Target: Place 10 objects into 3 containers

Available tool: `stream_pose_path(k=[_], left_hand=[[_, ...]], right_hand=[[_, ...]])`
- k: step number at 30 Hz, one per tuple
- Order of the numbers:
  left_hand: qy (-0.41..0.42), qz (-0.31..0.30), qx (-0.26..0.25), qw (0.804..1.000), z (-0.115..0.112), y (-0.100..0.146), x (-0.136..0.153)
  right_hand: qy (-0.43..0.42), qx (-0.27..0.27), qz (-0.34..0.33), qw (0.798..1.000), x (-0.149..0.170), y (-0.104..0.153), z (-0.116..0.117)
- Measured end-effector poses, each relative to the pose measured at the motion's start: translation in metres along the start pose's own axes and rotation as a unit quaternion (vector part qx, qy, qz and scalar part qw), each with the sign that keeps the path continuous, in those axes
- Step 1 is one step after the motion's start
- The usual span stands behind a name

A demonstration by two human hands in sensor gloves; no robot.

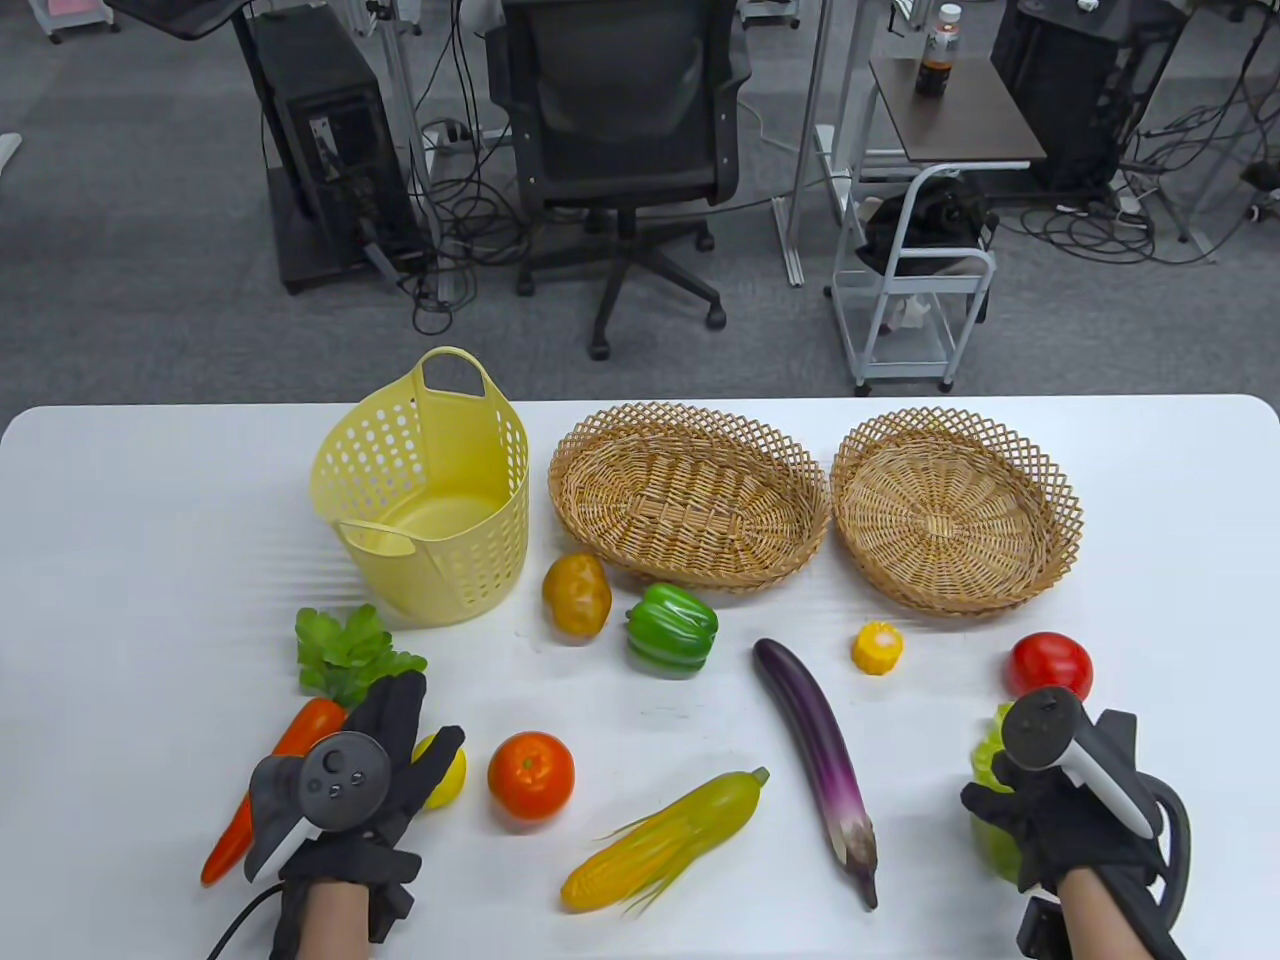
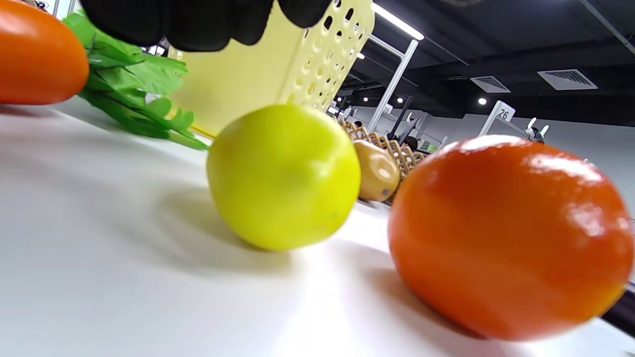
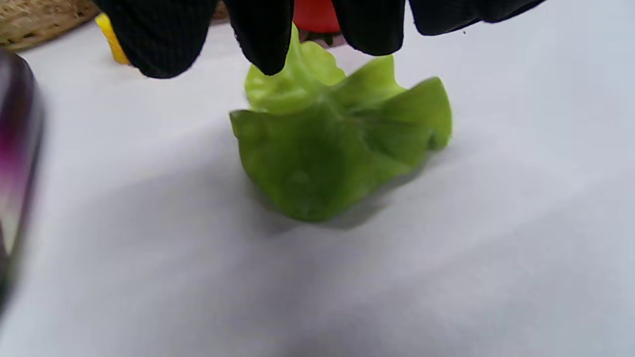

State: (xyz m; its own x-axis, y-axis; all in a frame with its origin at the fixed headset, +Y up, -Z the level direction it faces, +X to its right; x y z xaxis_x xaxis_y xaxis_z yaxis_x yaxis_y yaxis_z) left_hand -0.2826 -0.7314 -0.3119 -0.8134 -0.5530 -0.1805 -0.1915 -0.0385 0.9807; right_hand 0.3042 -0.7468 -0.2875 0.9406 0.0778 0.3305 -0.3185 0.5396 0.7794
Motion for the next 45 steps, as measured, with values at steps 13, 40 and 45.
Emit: stream_pose_path(k=[13, 40, 45], left_hand=[[0.014, 0.004, 0.002, 1.000, 0.000, 0.000, 0.001], [-0.027, 0.028, -0.016, 0.999, 0.001, 0.000, 0.000], [-0.040, 0.026, -0.019, 0.999, 0.001, 0.001, -0.002]], right_hand=[[0.070, -0.005, -0.043, 0.997, -0.009, -0.007, 0.033], [-0.115, 0.160, -0.083, 0.977, -0.041, 0.005, -0.097], [-0.168, 0.143, -0.062, 0.973, -0.044, -0.015, -0.121]])
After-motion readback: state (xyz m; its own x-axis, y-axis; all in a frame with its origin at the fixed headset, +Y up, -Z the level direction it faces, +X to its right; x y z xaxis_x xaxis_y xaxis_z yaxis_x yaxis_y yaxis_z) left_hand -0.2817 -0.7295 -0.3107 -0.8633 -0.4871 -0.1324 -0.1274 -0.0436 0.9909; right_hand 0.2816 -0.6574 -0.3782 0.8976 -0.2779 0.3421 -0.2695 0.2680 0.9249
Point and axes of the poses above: the tracker on the back of each hand, its own x axis roughly to the little-finger side, its own y axis roughly from the fingertips to the wrist, z = x × y, the point moved 3 cm from there along -y, roughly from the wrist to the fingertips, and after that the axes turned 10 degrees about y, right-handed, at the moved point
